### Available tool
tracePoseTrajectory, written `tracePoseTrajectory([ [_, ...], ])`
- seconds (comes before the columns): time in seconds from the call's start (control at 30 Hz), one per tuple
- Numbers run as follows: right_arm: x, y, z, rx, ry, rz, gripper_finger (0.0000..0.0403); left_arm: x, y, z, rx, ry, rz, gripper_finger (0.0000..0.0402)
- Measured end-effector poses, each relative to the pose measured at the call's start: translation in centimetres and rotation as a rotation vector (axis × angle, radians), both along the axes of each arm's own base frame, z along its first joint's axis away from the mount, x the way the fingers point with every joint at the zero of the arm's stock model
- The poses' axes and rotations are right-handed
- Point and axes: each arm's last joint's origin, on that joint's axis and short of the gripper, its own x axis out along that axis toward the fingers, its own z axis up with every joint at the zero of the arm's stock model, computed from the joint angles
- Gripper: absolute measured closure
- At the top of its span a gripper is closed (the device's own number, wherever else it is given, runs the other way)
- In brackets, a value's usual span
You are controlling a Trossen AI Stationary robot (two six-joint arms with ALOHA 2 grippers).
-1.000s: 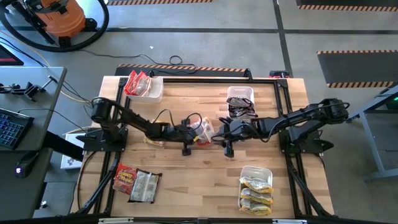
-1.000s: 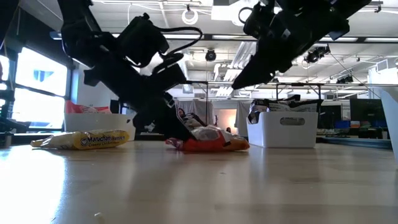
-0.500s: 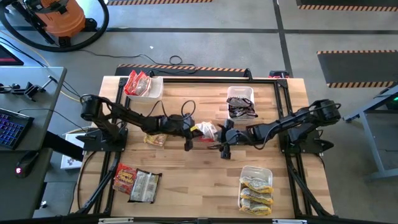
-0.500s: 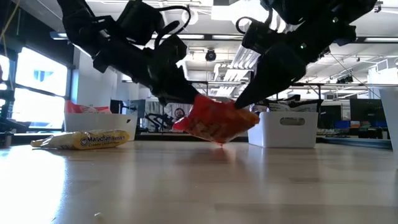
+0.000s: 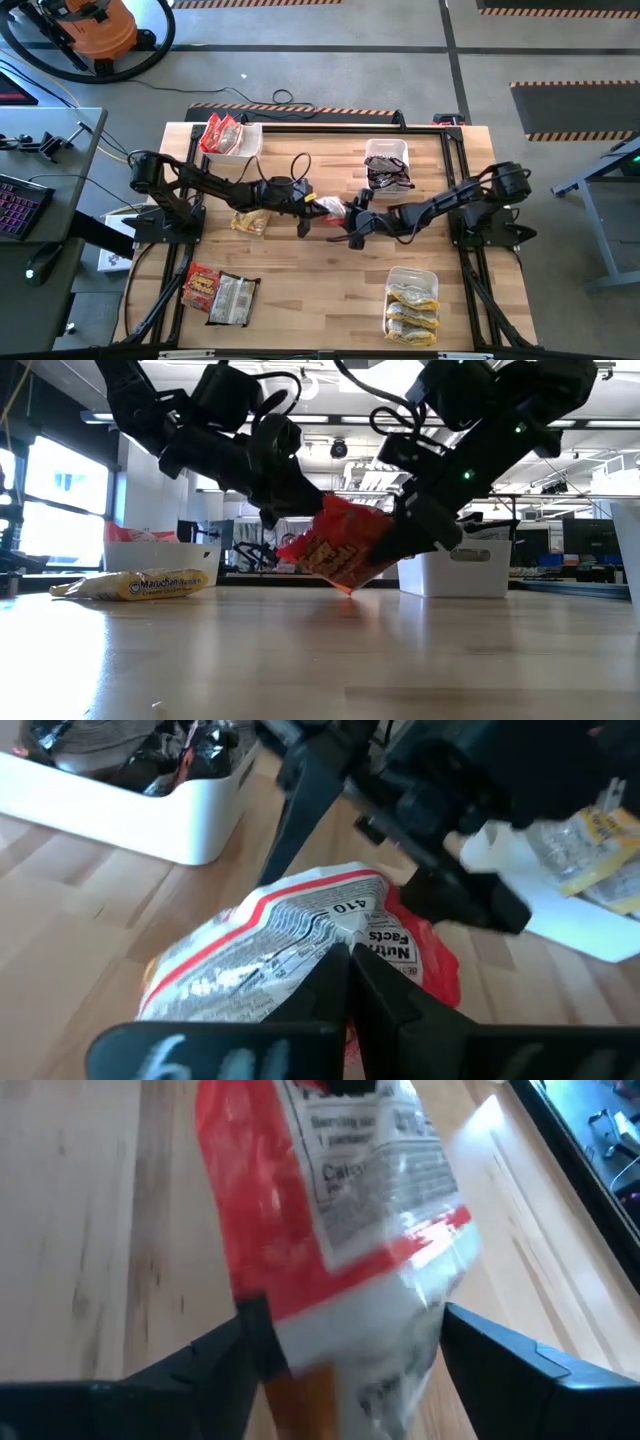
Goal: Sort Maruchan noodles
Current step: Put the orange noodle pack into the top left white bin
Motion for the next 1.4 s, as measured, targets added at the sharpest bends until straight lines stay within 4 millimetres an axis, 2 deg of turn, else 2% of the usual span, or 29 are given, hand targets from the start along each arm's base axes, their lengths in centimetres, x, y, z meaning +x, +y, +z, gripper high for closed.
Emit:
tracePoseTrajectory([
  [0.17,0.5,0.1,0.0,0.002,-0.052,0.008,0.0162,0.1,-0.1,0.1,-0.024,-0.015,-0.019,0.0401],
  [0.37,0.7,0.1,0.2,0.007,-0.079,0.007,0.0248,0.1,0.3,0.5,-0.089,-0.044,-0.029,0.04],
  [0.5,0.7,0.0,0.3,-0.008,-0.091,-0.009,0.0302,-0.2,0.8,1.9,-0.119,-0.096,-0.03,0.0383],
  [0.6,0.9,-0.3,0.6,-0.058,-0.112,-0.025,0.0327,-0.8,0.6,3.6,-0.119,-0.139,-0.05,0.0365],
  [0.77,1.2,-1.3,1.8,-0.239,-0.151,-0.078,0.0342,-2.1,0.1,6.5,-0.157,-0.181,-0.093,0.0334],
  [0.9,1.4,-2.2,3.4,-0.432,-0.177,-0.164,0.0351,-3.6,-0.9,7.7,-0.202,-0.201,-0.097,0.0316],
  [0.97,1.5,-2.5,4.4,-0.529,-0.193,-0.204,0.0354,-4.8,-1.7,7.0,-0.233,-0.214,-0.013,0.0313],
  [1.03,1.6,-2.7,5.1,-0.622,-0.184,-0.211,0.0354,-6.2,-2.4,5.4,-0.261,-0.252,0.113,0.0314],
  [1.13,1.7,-2.8,5.9,-0.718,-0.179,-0.168,0.0354,-8.1,-2.7,3.9,-0.376,-0.407,0.257,0.0322],
  [1.23,1.9,-3.3,6.6,-0.809,-0.166,-0.138,0.0354,-9.2,-2.3,3.5,-0.483,-0.561,0.359,0.0329],
  [1.4,3.0,-4.6,8.8,-0.942,-0.114,-0.126,0.0355,-8.7,-1.2,4.6,-0.508,-0.66,0.415,0.0315],
])
